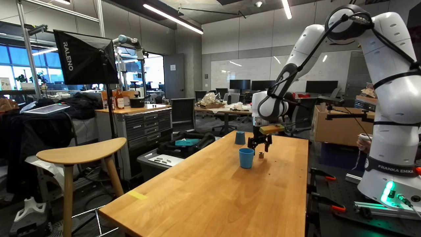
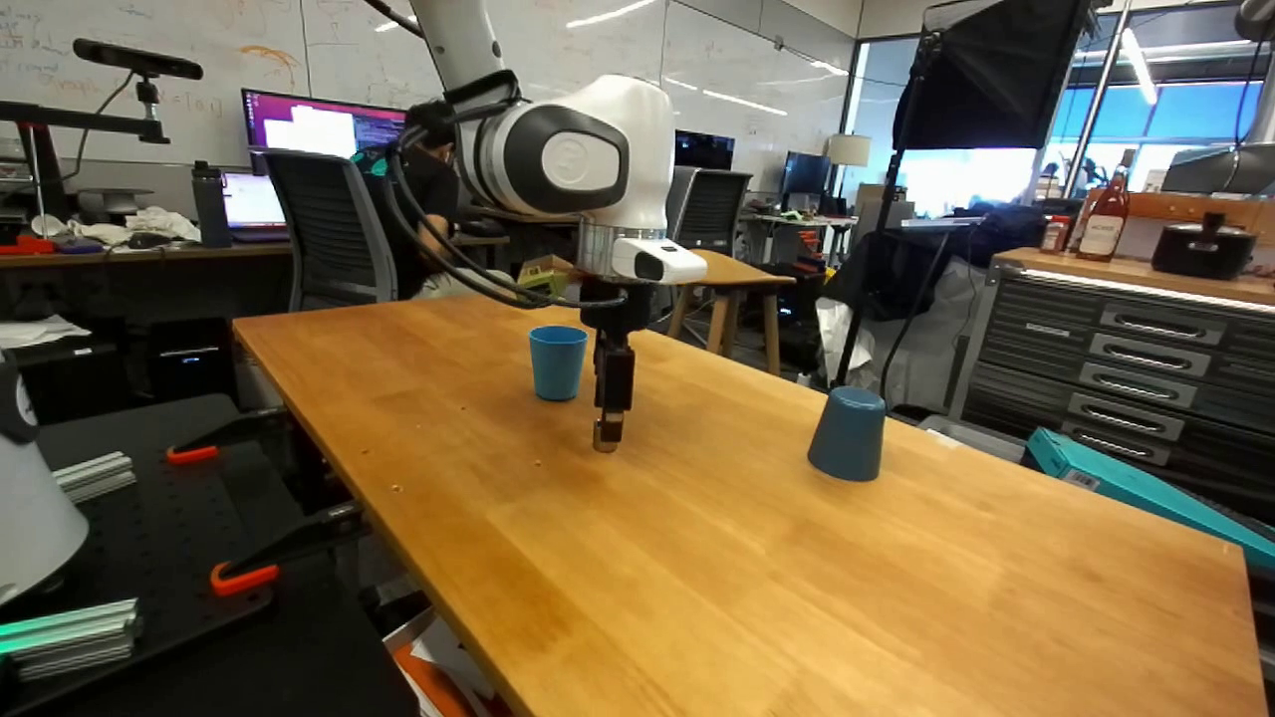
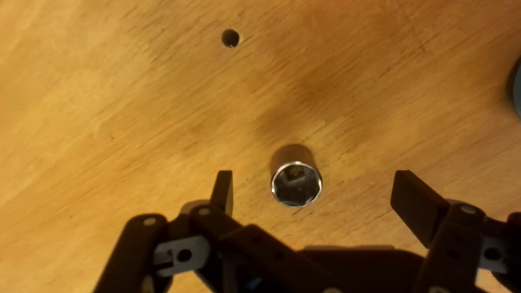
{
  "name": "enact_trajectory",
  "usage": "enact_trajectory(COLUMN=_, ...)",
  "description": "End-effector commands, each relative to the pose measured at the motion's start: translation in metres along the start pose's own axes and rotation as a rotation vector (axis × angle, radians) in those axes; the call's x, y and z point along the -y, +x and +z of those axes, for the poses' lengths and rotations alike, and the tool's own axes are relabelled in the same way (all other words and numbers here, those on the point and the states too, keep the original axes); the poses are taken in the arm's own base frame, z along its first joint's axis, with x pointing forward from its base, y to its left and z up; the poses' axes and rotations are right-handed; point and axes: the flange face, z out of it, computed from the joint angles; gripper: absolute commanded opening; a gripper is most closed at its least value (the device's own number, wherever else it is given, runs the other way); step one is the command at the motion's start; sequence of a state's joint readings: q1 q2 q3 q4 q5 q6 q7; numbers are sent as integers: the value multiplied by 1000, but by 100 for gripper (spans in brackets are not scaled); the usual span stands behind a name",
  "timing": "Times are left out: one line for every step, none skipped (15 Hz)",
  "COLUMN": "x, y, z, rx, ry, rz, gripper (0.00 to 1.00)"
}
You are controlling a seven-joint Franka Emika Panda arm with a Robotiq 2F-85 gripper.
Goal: Pick the object and place it in the blue cup on the left
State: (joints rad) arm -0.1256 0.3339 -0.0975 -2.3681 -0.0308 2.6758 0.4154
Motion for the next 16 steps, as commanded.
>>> enact_trajectory(x=1, y=4, z=14, rx=23, ry=-9, rz=27, gripper=75)
enact_trajectory(x=0, y=3, z=17, rx=31, ry=-9, rz=32, gripper=73)
enact_trajectory(x=-1, y=3, z=19, rx=36, ry=-6, rz=39, gripper=66)
enact_trajectory(x=-2, y=4, z=21, rx=39, ry=-5, rz=46, gripper=58)
enact_trajectory(x=-2, y=4, z=21, rx=40, ry=-2, rz=54, gripper=49)
enact_trajectory(x=-2, y=5, z=18, rx=34, ry=3, rz=59, gripper=42)
enact_trajectory(x=-2, y=6, z=17, rx=31, ry=7, rz=64, gripper=34)
enact_trajectory(x=-2, y=7, z=14, rx=27, ry=8, rz=64, gripper=27)
enact_trajectory(x=-3, y=8, z=11, rx=22, ry=9, rz=65, gripper=19)
enact_trajectory(x=-2, y=8, z=8, rx=23, ry=12, rz=63, gripper=12)
enact_trajectory(x=-2, y=7, z=1, rx=20, ry=16, rz=60, gripper=7)
enact_trajectory(x=-1, y=6, z=-5, rx=23, ry=21, rz=52, gripper=8)
enact_trajectory(x=2, y=4, z=-11, rx=33, ry=31, rz=43, gripper=8)
enact_trajectory(x=4, y=0, z=-22, rx=37, ry=45, rz=29, gripper=8)
enact_trajectory(x=9, y=-6, z=-36, rx=48, ry=66, rz=9, gripper=8)
enact_trajectory(x=11, y=-7, z=-50, rx=54, ry=85, rz=-10, gripper=8)
